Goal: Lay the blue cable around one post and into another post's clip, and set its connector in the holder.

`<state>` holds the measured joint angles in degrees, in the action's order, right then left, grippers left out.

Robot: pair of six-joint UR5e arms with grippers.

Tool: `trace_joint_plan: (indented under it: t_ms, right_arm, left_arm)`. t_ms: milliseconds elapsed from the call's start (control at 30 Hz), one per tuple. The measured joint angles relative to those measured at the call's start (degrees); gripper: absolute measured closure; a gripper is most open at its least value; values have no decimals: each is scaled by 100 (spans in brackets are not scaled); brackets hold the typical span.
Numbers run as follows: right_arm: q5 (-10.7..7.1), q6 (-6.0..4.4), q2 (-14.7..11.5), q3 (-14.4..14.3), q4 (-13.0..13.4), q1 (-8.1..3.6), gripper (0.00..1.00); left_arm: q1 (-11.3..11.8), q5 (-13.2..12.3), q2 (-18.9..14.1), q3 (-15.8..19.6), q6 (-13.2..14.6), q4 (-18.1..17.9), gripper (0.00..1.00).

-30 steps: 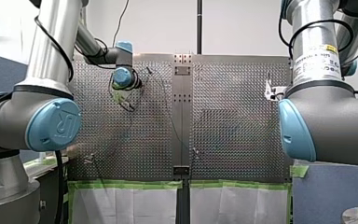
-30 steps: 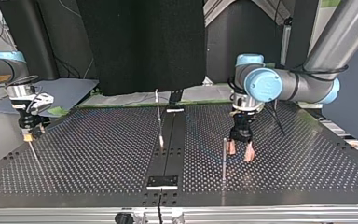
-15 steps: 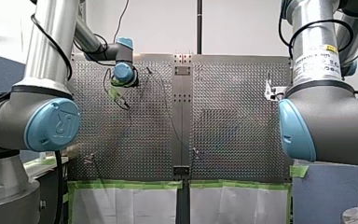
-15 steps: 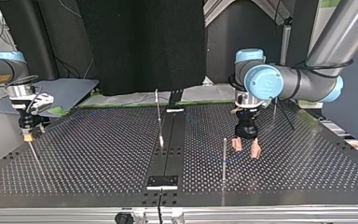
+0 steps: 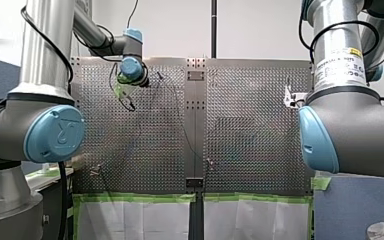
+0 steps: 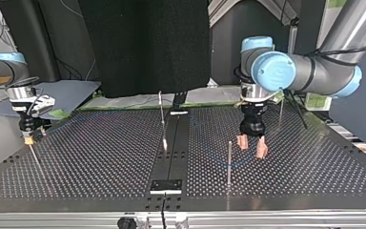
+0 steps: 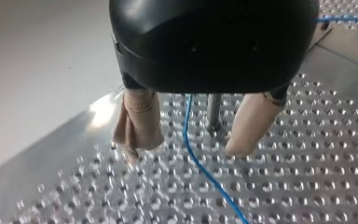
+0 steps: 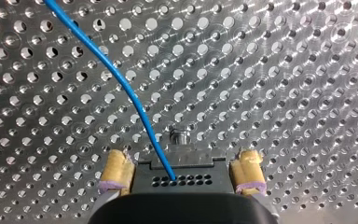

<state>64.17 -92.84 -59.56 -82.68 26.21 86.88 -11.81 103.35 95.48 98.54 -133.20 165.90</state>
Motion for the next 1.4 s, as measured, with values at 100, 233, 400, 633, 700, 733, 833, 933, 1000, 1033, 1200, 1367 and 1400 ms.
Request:
trace_joint_plan:
  t_ms: [100, 233, 400, 633, 700, 733, 833, 933, 1000, 1033, 1200, 1367, 1400]
  right_arm:
    - [0, 1, 0, 0, -1, 0, 0]
    - [-1, 1, 1, 0, -1, 0, 0]
    - [-4, -5, 1, 0, -3, 0, 0]
    - [-8, -8, 1, 1, -9, 0, 0]
    - [-8, -8, 0, 1, -10, 0, 0]
    - [-6, -8, 0, 1, -9, 0, 0]
    - [-2, -8, 0, 0, -10, 0, 0]
    - [-1, -8, 0, 1, -10, 0, 0]
    - [0, -8, 0, 0, -10, 0, 0]
    - [0, -8, 0, 1, -10, 0, 0]
    - [0, -8, 0, 0, -15, 5, 0]
    - [-2, -8, 1, 0, -18, 8, 0]
    - [-1, -8, 1, 1, -18, 8, 0]
  left_arm:
    - [-12, 13, -173, 167, 170, -143, 0]
    - [-17, 65, -424, 417, 421, -262, 0]
    - [-22, 95, -711, 703, 707, -88, 0]
    - [-33, 386, -1085, 711, 1082, 274, 0]
    - [-47, 504, -1188, 618, 1202, 395, 0]
    - [-56, 556, -1216, 572, 1254, 446, 0]
    - [-97, 707, -1283, 402, 1433, 624, 0]
    - [-149, 748, -1345, 221, 1616, 808, 0]
    - [-182, 726, -1382, 105, 1733, 926, 0]
    - [-199, 709, -1390, 53, 1785, 976, 0]
    - [-305, 621, -1401, -123, 2088, 1281, 0]
    - [-370, 621, -1332, -144, 2347, 1539, 0]
    - [-389, 638, -1306, -145, 2412, 1606, 0]
